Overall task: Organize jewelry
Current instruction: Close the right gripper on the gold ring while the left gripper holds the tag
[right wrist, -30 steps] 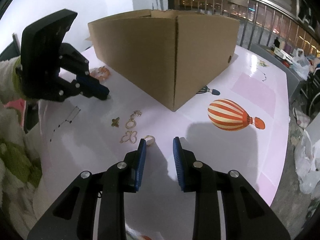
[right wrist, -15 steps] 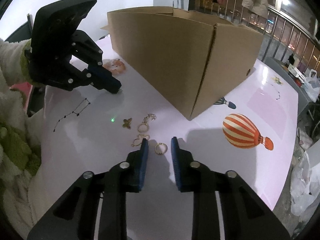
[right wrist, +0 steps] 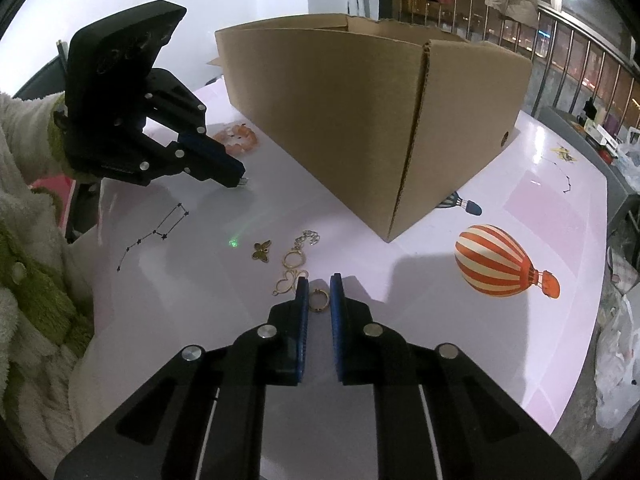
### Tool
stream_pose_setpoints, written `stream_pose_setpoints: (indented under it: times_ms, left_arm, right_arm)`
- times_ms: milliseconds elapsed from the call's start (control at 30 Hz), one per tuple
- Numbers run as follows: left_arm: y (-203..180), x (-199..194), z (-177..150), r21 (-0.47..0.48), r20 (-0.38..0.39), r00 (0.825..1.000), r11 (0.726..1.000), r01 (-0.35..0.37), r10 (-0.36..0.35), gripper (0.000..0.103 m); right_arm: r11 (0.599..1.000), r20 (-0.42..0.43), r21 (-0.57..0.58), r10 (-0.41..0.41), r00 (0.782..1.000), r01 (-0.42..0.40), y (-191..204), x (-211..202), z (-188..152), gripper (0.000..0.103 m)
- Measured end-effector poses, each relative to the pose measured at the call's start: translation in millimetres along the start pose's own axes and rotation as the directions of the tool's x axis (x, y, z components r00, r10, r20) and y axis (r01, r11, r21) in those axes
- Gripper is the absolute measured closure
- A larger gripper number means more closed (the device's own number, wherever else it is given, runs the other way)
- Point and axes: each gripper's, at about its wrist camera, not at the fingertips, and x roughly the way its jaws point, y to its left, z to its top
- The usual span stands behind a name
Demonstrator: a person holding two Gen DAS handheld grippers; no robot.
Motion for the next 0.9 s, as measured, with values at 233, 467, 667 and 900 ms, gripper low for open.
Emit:
stream_pose_setpoints:
  times_ms: [233,467,667,900]
  left_arm:
    - [1.2,-4.3,0.6,-0.004,0.021,1.000,1.000,-0.002,0.002,0.099]
    - [0.9,-14.7,-3.6,-0.008,0.051,0.999,1.000,-0.005,0.006,0.099]
    - [-0.8,-16.4,-6.4,-0.005,0.057,0.998,1.000,-0.006,0.006,0.099]
    - [-3.1,-12.7,-6.3,-0.007,0.050,0.999,1.000,-0.001,0.002,0.099]
  right_arm:
    - [0.999,0.002,0.012,-0.031,1.000,0.031,2.1,-7.8,2.7,0.096]
    - [0.998,0.014,0.025,-0.062,0.998,0.062,8.2,-19.8,1.1,0.096]
    - [0.995,-0.009,0.049,-0.085,0.996,0.086,9.8,-20.4,-5.4,0.096]
    - [0.992,-0.032,0.102,-0.067,0.997,0.070,1.2,-9.0,-8.4,0.096]
